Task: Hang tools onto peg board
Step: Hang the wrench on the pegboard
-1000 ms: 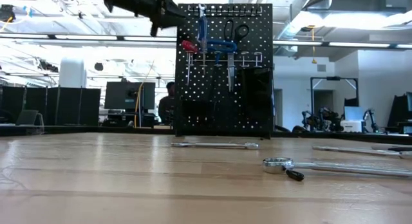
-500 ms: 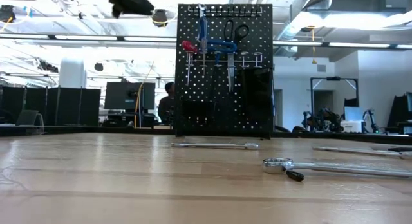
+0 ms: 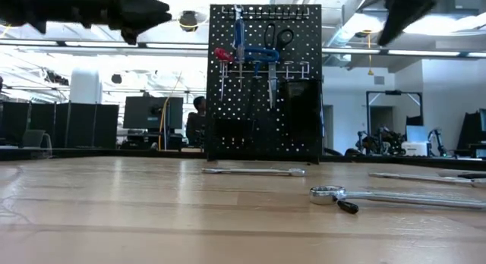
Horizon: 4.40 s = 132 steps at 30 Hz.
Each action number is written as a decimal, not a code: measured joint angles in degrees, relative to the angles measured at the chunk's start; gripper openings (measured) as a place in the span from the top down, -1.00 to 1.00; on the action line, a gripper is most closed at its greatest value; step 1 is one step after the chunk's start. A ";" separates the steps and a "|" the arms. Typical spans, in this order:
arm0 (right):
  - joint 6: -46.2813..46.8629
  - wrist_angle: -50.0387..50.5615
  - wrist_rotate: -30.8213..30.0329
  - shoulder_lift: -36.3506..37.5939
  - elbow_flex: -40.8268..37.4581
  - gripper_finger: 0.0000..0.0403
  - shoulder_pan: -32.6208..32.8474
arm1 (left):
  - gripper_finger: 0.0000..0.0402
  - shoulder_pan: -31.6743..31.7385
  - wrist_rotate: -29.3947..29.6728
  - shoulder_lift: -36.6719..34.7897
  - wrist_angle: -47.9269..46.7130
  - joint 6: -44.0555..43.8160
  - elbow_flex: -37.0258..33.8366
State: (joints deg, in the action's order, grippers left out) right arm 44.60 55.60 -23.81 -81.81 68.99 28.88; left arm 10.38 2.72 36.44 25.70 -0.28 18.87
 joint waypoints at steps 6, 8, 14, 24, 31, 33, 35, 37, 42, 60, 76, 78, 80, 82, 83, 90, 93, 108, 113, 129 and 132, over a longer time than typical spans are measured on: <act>9.51 -0.47 6.34 -0.01 -3.15 0.05 0.00 | 0.35 -6.27 8.65 6.72 3.82 2.00 -2.42; 11.94 -1.76 8.49 -0.06 -5.97 -0.07 -0.98 | 0.35 -7.28 8.94 9.36 6.23 2.00 -2.33; 7.71 -20.54 9.12 -0.12 -15.42 -0.29 -4.43 | 0.35 -9.36 8.99 15.96 6.36 3.87 -1.22; -30.26 -54.74 8.90 -14.88 -17.71 -0.29 -9.49 | 0.35 -10.63 8.97 22.30 6.42 5.64 -0.83; -33.90 -66.66 12.44 -27.10 -17.74 -0.28 -17.52 | 0.35 -10.69 8.94 22.82 6.35 5.01 -0.82; -33.55 -67.79 14.34 -28.51 -17.49 -0.24 -18.82 | 0.35 -10.69 8.94 22.82 6.30 5.01 -0.83; -33.74 -67.98 16.45 -29.70 -17.40 -0.15 -19.49 | 0.35 -10.69 8.94 22.82 6.34 5.01 -0.81; -33.91 -67.50 17.48 -30.70 -17.35 0.02 -19.65 | 0.35 -10.69 8.94 22.82 6.31 5.01 -0.82; -34.14 -64.59 17.09 -32.15 -16.95 0.61 -18.69 | 0.35 -10.70 9.00 22.82 6.34 4.99 -0.81; -33.13 -100.30 2.79 -16.71 -36.43 0.99 -15.13 | 0.35 -13.08 8.01 22.82 4.91 5.63 -0.83; -31.50 -96.25 4.55 -13.79 -37.04 0.94 -15.08 | 0.35 -14.65 1.91 35.00 15.64 4.99 -0.16; -31.41 -84.77 4.52 -12.23 -33.86 0.87 -15.08 | 0.35 -14.65 0.81 37.92 15.68 4.99 1.01; -31.18 -75.14 4.48 -11.95 -31.33 0.76 -15.22 | 0.35 -14.65 -2.29 41.35 15.41 5.12 3.08; -30.45 -70.57 5.07 -12.34 -29.91 0.62 -15.89 | 0.35 -14.65 -5.08 44.92 13.36 5.33 5.85; -30.09 -70.04 6.57 -12.36 -29.62 0.54 -16.31 | 0.35 -14.68 -6.01 46.78 11.99 5.39 7.40; -29.81 -70.21 16.70 -19.18 -29.42 0.10 -17.74 | 0.35 -14.96 -6.98 58.02 0.49 7.03 17.89; -31.16 -71.07 16.56 -23.05 -29.16 0.14 -17.32 | 0.35 -14.97 -6.98 60.83 -3.98 7.15 21.31; -30.37 -76.72 6.60 -23.43 -30.30 0.93 -14.05 | 0.35 -14.96 -3.99 56.84 -8.99 10.54 22.49; -30.45 -82.31 3.66 -20.82 -33.69 1.00 -11.28 | 0.35 -14.82 -2.44 53.30 0.18 9.91 14.94; -25.00 -72.00 2.64 -11.43 -31.98 0.48 -11.82 | 0.35 -14.89 -2.16 57.40 10.94 9.25 12.61; -20.29 -64.53 3.75 -9.68 -31.23 0.27 -11.33 | 0.35 -14.89 -2.18 57.40 10.06 9.24 12.99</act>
State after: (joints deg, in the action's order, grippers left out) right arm 24.30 -8.93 -20.06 -91.49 37.76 17.55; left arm -4.51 0.54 93.84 35.75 8.96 31.86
